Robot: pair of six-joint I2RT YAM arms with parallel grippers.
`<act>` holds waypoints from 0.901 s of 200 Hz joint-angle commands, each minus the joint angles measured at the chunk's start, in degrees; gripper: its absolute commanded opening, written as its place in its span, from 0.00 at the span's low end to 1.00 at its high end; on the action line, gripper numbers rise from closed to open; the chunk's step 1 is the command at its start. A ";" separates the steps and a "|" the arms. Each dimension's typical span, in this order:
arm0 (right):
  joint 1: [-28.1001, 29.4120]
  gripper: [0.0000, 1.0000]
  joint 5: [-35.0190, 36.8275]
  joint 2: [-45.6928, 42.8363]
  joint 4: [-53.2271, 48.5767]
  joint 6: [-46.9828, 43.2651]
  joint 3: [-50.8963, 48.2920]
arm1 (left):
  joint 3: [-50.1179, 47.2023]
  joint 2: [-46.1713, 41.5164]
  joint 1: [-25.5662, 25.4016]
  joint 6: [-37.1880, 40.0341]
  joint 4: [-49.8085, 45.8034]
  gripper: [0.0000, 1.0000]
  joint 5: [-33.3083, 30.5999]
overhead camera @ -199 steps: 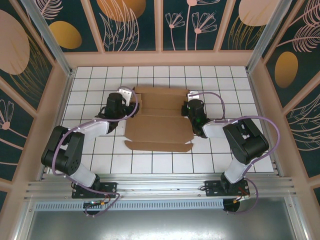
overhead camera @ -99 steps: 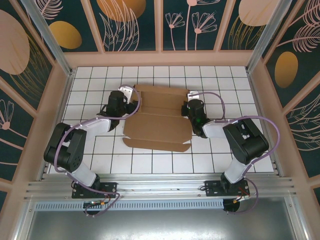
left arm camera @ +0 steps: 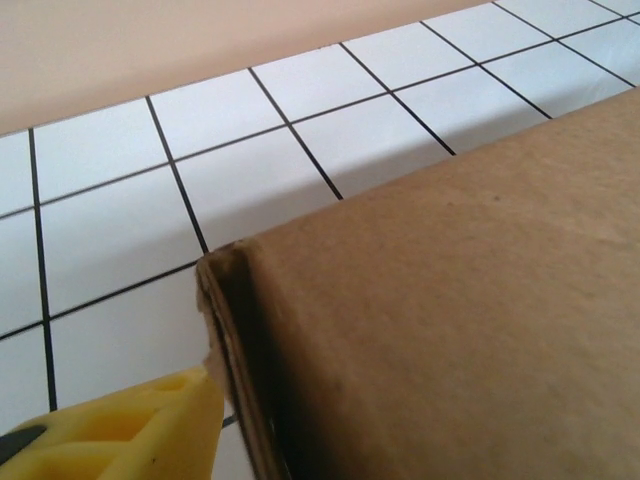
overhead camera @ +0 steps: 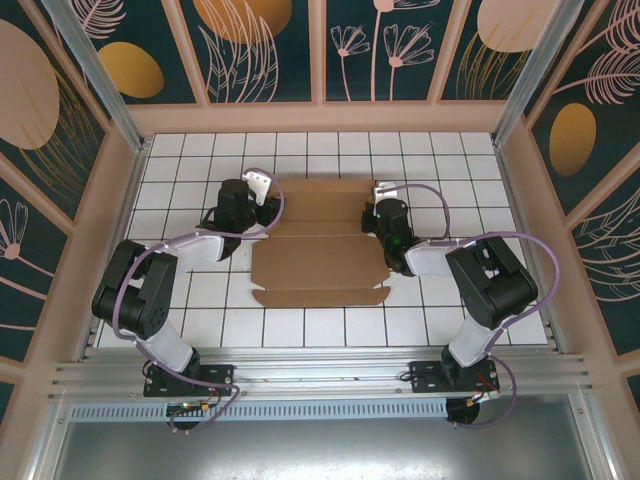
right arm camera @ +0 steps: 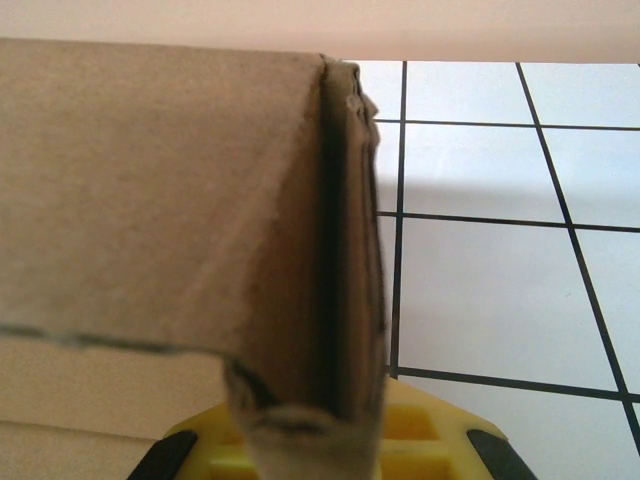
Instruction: Fold the paper box
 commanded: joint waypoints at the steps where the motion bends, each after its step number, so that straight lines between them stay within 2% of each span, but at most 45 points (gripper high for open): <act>1: 0.06 0.00 -1.20 -0.42 -0.97 0.49 0.10 | 0.42 -0.74 0.05 0.05 -0.30 0.52 -0.15; 41: 0.06 0.00 -0.76 0.14 -0.83 0.67 0.28 | -0.61 -1.86 0.08 -3.10 -3.94 0.51 -2.99; 63: 0.31 0.00 -0.30 0.13 -0.69 0.92 0.29 | -1.62 -2.62 0.08 -5.00 -4.47 0.56 -3.67; 79: 0.65 0.00 0.42 0.16 -0.60 0.76 0.32 | -1.62 -2.63 0.03 -6.88 -6.11 0.53 -4.92; 103: 1.26 0.00 1.32 0.20 -0.31 0.78 0.40 | -1.97 -2.36 0.08 -8.77 -6.32 0.40 -5.18; 128: 1.64 0.00 2.38 0.05 -0.65 0.78 0.64 | -0.62 -1.60 0.04 -10.59 -7.31 0.18 -5.43; 150: 1.70 0.00 3.15 -0.39 -0.67 1.01 0.38 | -0.30 -1.22 0.10 -12.42 -7.42 0.06 -5.89; 164: 1.73 0.00 3.29 -0.67 -0.74 1.55 0.23 | -0.54 -1.13 0.03 -13.84 -7.32 0.08 -5.57; 180: 1.73 0.00 3.54 -1.05 -0.81 1.71 0.13 | -0.98 -1.25 -0.06 -15.48 -7.73 0.29 -5.93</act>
